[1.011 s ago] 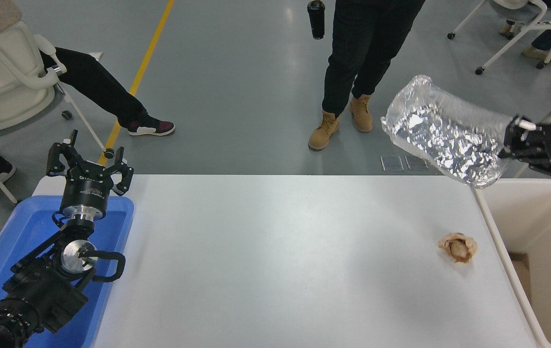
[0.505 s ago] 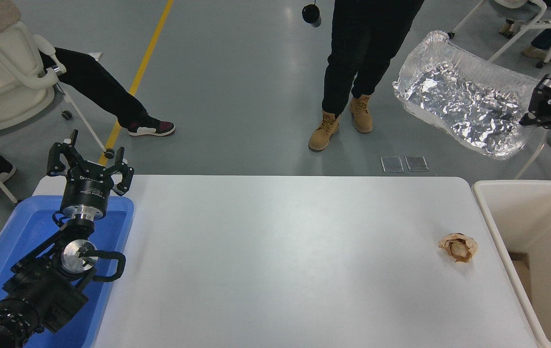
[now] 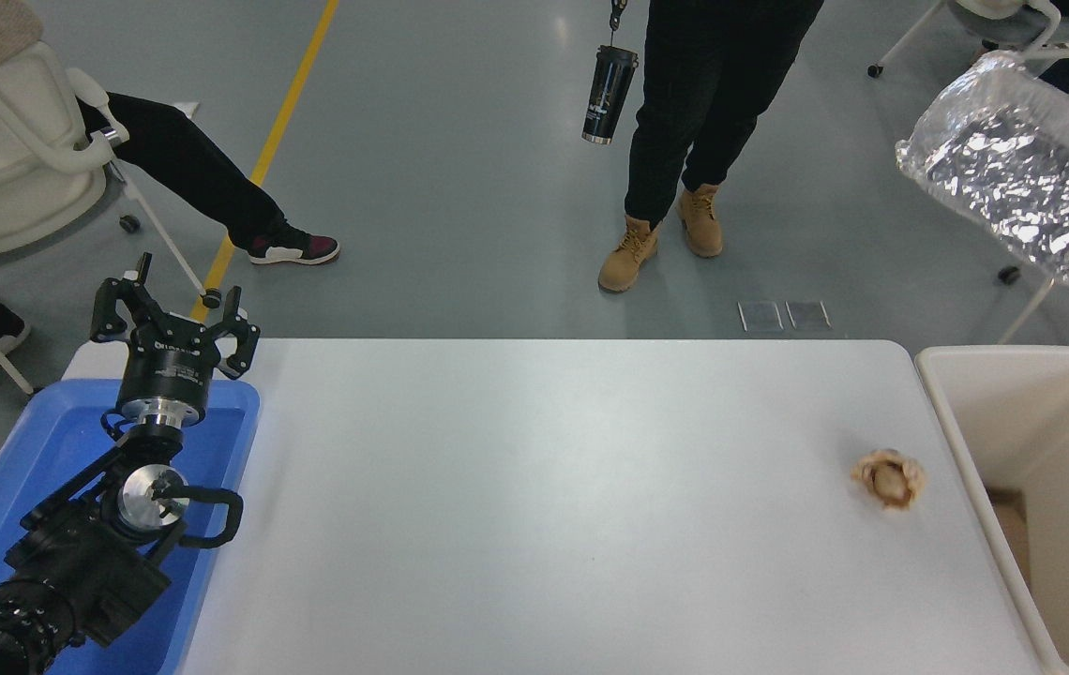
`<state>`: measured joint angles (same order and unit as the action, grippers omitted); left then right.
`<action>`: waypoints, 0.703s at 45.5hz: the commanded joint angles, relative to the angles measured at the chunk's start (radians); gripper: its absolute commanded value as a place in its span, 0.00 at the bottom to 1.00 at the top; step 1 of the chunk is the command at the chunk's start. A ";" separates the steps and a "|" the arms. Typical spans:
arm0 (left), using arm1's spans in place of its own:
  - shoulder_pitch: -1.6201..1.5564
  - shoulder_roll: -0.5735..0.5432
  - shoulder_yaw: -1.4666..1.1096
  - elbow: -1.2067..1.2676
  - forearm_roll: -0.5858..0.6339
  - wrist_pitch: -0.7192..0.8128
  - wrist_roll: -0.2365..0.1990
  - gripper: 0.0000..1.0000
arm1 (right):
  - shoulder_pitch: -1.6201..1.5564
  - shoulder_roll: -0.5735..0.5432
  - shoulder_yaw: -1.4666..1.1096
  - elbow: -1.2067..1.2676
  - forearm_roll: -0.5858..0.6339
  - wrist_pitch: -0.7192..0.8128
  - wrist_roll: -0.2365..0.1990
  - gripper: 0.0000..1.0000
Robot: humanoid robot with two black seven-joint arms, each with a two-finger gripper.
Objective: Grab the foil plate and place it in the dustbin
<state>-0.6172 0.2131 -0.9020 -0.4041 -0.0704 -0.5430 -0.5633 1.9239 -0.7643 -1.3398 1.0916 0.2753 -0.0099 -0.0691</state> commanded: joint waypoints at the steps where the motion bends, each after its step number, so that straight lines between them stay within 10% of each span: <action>1: -0.001 0.000 0.000 -0.001 0.000 0.000 0.000 0.99 | -0.299 -0.007 0.117 -0.183 0.067 -0.179 0.000 0.00; 32: 0.001 0.000 0.000 0.001 0.000 0.000 0.000 0.99 | -1.016 0.028 0.697 -0.621 0.136 -0.236 -0.008 0.00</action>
<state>-0.6170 0.2132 -0.9020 -0.4041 -0.0707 -0.5430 -0.5632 1.0925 -0.7572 -0.7973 0.5740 0.3996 -0.2301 -0.0748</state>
